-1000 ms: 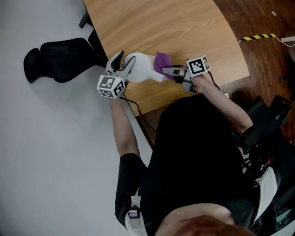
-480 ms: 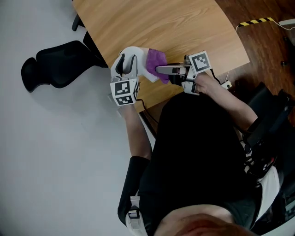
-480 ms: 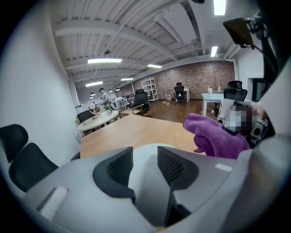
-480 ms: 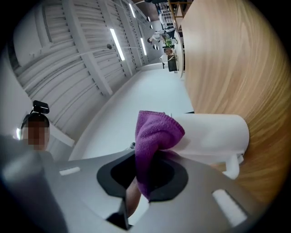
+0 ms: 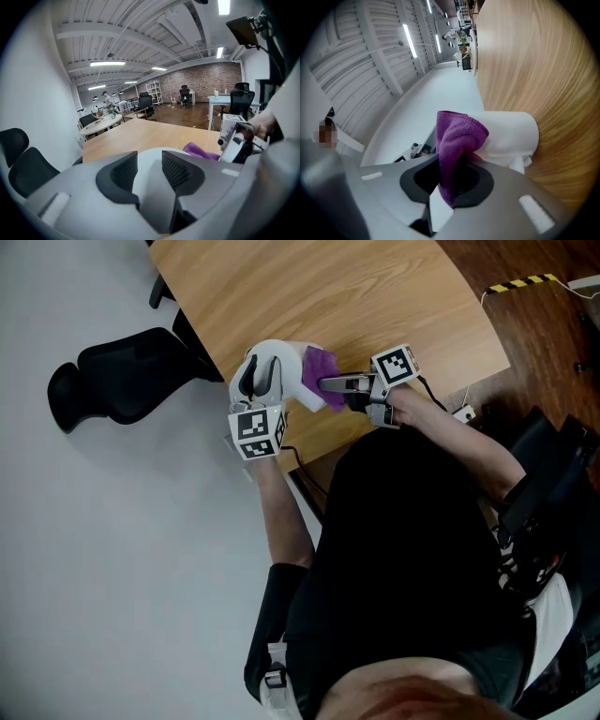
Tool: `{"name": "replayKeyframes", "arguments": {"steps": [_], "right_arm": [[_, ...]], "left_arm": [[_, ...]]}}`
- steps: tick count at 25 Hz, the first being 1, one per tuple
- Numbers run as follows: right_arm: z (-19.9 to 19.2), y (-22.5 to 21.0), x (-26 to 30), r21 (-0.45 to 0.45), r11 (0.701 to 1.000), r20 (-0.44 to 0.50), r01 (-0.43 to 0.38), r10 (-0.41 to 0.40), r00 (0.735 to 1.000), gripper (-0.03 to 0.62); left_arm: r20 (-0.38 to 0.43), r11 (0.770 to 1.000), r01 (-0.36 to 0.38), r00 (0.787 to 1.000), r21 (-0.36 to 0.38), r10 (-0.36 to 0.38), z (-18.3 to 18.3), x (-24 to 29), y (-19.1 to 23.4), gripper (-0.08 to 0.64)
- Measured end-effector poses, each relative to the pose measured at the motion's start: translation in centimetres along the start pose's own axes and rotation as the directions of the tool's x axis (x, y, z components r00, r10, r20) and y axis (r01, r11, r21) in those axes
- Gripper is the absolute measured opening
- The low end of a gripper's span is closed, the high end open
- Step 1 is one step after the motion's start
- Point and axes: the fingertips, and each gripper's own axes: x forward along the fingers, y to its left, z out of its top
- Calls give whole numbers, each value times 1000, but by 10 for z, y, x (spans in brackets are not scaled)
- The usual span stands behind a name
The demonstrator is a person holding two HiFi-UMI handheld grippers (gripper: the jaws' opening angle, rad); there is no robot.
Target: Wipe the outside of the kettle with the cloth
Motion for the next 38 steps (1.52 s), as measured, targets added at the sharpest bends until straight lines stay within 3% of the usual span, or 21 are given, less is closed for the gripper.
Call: {"name": "replayKeyframes", "arguments": {"steps": [3, 6, 8, 10, 15, 18, 20, 23, 27, 29, 31, 33, 36, 38], "right_arm": [[-18, -31, -2, 140, 990, 8, 36, -37, 999, 54], [-19, -45, 1, 55, 998, -9, 26, -25, 1000, 54], [-33, -71, -7, 130, 984, -32, 119, -115, 993, 54], [-47, -99, -17, 206, 952, -66, 226, -217, 974, 54], [-54, -141, -29, 198, 910, -110, 365, -350, 930, 54], [-64, -171, -40, 169, 860, -173, 481, -455, 874, 54], [-78, -187, -41, 169, 839, -213, 517, -481, 851, 52], [-82, -192, -37, 165, 837, -218, 521, -485, 847, 54], [-72, -181, -40, 199, 857, -161, 475, -449, 879, 54], [-53, -155, -43, 187, 888, -79, 420, -413, 907, 54], [-23, -111, -40, 126, 942, 36, 310, -316, 948, 54], [9, -50, -32, -5, 990, 126, 144, -142, 982, 54], [27, 26, -20, -127, 992, 136, -20, 37, 990, 54], [24, 40, -5, -172, 984, 81, -52, 66, 995, 54]], "left_arm": [[6, 1000, 5, 1000, 5, -5, 1, -1, -2, 141], [12, 1000, 10, 1000, 8, -10, 2, -2, -4, 141], [17, 1000, 9, 1000, 10, -9, 1, -3, -5, 141], [20, 1000, 8, 1000, 12, -9, 2, -4, -5, 143], [32, 1000, 4, 999, 19, -5, 3, -5, -5, 143], [33, 1000, 4, 999, 19, -4, 2, -6, -5, 143], [31, 1000, 4, 1000, 18, -5, 2, -6, -6, 144], [32, 1000, 1, 999, 23, -2, 4, -5, -6, 144], [30, 1000, 1, 1000, 25, -2, 5, -4, -5, 144], [27, 1000, 2, 1000, 25, -3, 6, -4, -6, 144], [27, 1000, 1, 1000, 27, -2, 7, -4, -5, 144], [30, 1000, -1, 1000, 29, 0, 7, -4, -4, 144], [30, 1000, 1, 1000, 28, -1, 6, -3, -5, 144], [30, 1000, -3, 1000, 29, 2, 6, -2, -1, 144]]}}
